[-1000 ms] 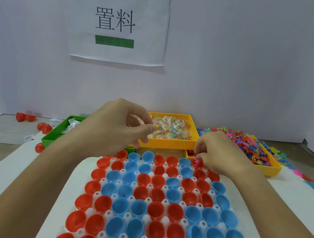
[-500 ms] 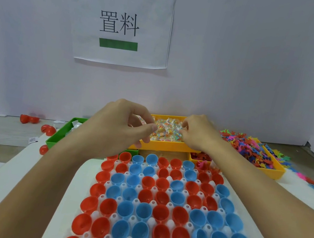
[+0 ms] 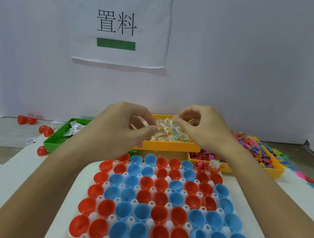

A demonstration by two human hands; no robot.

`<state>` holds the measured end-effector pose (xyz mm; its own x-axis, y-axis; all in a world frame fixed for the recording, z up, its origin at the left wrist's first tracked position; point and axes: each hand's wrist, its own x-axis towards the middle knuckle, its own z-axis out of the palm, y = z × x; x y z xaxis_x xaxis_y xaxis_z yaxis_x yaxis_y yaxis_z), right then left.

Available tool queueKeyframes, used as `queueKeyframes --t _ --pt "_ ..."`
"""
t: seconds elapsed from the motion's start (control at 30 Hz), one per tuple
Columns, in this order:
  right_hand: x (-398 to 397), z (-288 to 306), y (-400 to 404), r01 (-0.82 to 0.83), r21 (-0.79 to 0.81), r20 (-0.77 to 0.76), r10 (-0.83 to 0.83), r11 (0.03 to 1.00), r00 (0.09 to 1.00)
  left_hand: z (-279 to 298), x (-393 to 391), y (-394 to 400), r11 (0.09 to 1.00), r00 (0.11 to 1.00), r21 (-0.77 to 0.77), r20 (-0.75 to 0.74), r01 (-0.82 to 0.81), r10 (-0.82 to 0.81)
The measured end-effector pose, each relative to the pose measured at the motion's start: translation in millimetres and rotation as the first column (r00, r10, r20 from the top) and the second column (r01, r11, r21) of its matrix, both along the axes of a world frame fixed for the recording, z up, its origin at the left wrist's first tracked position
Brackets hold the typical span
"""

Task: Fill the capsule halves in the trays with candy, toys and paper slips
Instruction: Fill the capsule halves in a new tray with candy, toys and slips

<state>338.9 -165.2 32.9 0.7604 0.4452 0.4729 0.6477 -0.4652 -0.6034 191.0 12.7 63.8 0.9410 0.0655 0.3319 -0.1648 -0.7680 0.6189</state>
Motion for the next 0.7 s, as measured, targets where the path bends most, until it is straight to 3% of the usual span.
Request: queueKeyframes --t 0.1,0.23,0.7 --pt "-30.3 8.2 -15.6 -0.146 0.018 -0.064 0.147 0.989 0.987 -1.4 -0.7 -8.8 0.999 1.0 -0.029 0.014 0.013 -0.013" --pt "-50.6 19.3 -24.4 -0.19 -0.055 -0.043 0.188 0.98 0.981 -2.0 -2.1 -22.7 0.996 0.998 -0.068 0.018 0.066 -0.065" --pt "-64.2 30.7 -24.6 -0.32 0.192 -0.088 0.341 0.928 0.936 1.1 -3.5 -30.3 0.984 0.989 -0.175 0.145 0.02 0.006"
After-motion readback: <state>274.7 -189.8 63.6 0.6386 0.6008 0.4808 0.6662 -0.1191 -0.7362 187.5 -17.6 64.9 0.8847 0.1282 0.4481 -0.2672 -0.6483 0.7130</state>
